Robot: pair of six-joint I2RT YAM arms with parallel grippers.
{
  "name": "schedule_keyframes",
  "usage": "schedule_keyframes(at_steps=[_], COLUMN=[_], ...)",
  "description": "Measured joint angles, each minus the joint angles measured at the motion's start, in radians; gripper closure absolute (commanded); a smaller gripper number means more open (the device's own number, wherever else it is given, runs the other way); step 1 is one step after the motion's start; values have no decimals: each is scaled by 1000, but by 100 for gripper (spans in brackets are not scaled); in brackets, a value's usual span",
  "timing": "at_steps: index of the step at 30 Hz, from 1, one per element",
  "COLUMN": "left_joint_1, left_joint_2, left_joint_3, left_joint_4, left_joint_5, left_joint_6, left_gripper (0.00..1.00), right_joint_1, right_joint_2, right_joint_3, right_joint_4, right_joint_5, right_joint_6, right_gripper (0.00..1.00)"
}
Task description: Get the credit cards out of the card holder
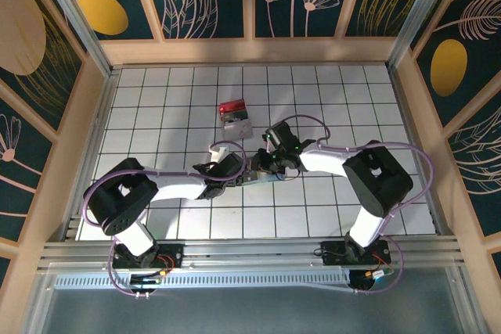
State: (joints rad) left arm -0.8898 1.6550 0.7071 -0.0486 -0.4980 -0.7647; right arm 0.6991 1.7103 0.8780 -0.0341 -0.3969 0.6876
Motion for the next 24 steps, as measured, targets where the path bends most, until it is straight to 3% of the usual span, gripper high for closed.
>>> schedule_keyframes(at_steps=[24], left_joint_1=[0], left_joint_2=[1], left_joint_3=[0], left_joint_4=[0], left_joint_5=[0], left_joint_6=[-8], left_gripper=[1], right_joint_1=[-26], right_joint_2=[-37], right_joint_3=[-64], right_joint_4=[114], right_joint_5=[-76], right_joint_6=[33], right_gripper=[94])
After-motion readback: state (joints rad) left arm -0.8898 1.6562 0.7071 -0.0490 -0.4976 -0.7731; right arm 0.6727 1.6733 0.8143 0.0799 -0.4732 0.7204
